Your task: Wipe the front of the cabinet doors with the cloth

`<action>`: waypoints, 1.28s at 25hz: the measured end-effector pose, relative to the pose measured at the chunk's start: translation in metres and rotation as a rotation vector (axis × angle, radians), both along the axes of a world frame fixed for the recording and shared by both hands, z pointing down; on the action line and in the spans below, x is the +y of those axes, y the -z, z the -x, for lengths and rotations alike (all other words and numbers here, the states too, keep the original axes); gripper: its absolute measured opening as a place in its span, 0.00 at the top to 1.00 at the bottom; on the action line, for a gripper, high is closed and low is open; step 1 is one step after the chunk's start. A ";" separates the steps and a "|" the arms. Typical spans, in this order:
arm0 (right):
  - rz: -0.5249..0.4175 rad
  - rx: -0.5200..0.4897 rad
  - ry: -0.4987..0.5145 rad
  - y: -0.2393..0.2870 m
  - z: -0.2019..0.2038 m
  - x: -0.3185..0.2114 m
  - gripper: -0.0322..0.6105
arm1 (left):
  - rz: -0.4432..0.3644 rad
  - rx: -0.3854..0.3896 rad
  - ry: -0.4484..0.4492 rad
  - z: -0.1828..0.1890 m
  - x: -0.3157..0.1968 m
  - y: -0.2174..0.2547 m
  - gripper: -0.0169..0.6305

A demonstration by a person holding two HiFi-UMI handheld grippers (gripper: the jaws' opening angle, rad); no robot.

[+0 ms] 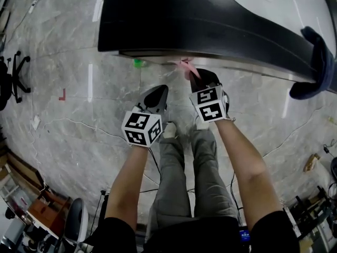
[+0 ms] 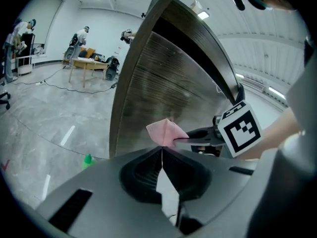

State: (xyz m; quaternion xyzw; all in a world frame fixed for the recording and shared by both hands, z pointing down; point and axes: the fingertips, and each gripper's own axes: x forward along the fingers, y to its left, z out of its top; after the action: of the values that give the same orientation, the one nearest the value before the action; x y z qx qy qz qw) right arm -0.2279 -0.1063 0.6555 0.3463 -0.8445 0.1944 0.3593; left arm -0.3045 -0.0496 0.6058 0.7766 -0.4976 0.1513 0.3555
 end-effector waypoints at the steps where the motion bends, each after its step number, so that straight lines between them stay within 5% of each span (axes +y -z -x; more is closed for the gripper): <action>1: -0.001 0.001 -0.014 0.000 -0.008 -0.001 0.89 | 0.000 0.001 -0.013 -0.007 -0.002 0.000 0.96; 21: -0.001 0.024 -0.275 -0.003 -0.172 -0.019 0.89 | 0.008 0.031 -0.257 -0.155 -0.034 0.001 0.96; 32: 0.008 0.021 -0.328 -0.009 -0.208 -0.016 0.89 | 0.015 0.050 -0.313 -0.194 -0.037 -0.002 0.96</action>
State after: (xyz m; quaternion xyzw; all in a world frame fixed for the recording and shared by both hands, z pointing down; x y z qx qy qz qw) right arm -0.0195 -0.1221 0.6642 0.4802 -0.7719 0.2503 0.3330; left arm -0.1103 -0.0862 0.6080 0.8455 -0.3602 0.1891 0.3458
